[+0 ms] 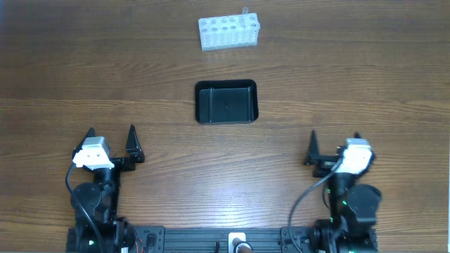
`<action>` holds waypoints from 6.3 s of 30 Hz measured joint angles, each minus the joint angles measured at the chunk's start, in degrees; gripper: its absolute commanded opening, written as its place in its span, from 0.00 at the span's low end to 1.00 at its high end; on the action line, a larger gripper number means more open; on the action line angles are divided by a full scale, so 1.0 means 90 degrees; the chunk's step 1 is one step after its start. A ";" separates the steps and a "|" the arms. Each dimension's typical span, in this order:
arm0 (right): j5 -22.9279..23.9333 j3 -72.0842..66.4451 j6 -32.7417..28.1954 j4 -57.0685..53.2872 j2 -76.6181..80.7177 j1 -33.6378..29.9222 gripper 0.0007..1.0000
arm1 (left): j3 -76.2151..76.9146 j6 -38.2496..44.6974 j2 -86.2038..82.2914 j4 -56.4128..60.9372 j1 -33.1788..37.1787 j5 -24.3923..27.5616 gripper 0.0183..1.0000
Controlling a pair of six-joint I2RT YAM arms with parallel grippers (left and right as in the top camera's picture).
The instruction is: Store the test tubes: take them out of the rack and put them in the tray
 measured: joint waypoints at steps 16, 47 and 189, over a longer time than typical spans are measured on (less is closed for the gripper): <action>0.2222 0.6487 0.0391 -0.3910 0.4112 0.0000 0.99 | 0.0000 0.0019 0.0000 -0.0002 0.0000 0.0002 1.00; 0.2135 0.8694 0.0466 0.0459 1.2053 0.2854 0.99 | 0.0000 0.0019 0.0000 -0.0002 0.0000 0.0005 1.00; 0.0175 0.9430 0.3990 -0.3174 1.3000 0.3398 0.03 | 0.0000 0.0019 0.0000 -0.0002 0.0000 0.0022 1.00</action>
